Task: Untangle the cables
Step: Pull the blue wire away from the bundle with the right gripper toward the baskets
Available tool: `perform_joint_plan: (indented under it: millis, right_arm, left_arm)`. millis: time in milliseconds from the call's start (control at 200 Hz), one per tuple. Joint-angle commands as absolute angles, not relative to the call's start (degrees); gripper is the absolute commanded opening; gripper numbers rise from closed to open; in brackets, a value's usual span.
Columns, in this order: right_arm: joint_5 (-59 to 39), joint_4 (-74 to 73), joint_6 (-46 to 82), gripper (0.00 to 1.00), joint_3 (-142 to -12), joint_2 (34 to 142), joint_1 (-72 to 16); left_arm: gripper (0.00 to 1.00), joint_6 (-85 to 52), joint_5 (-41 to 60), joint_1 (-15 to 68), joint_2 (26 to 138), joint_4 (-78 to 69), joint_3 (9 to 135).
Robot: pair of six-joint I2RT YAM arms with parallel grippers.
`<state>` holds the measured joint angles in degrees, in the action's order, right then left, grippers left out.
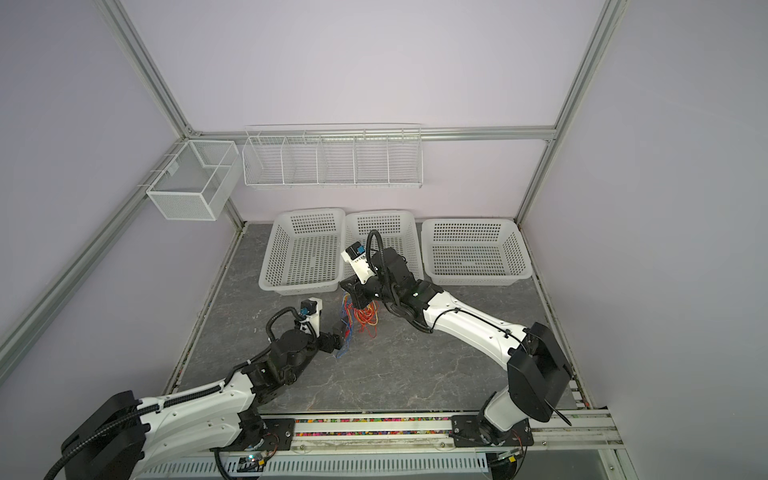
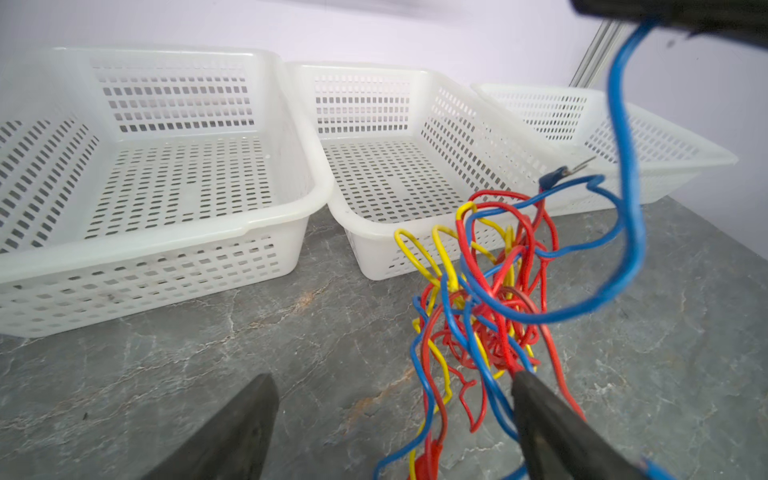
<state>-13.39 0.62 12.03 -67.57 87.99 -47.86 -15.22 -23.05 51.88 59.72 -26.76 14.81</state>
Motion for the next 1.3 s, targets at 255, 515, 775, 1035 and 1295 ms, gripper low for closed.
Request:
perform_joint_plan:
  millis: [255,515,775,1035,1295]
  right_arm:
    - [-10.61,-3.63,14.14,0.06,-62.99,81.62,-48.34]
    - [0.20,0.79,13.31,0.06,-61.56,78.33,-47.77]
    - [16.25,9.06,15.90,0.06,-59.02,73.14,-43.73]
    - [22.57,17.10,17.62,0.06,-55.07,68.83,-36.53]
    - [28.39,24.06,19.02,0.06,-53.72,66.68,-31.62]
  left_arm:
    - [0.21,-19.51,-23.25,51.83,71.16,-33.05,19.34]
    - [0.00,-20.31,-26.80,51.81,72.09,-30.72,19.51]
    - [0.00,-22.69,-37.58,51.53,68.12,-18.44,20.21]
    - [0.00,-26.43,-42.26,49.26,62.83,-10.86,18.60]
    - [0.00,-28.95,-44.85,46.51,57.32,-5.11,17.59]
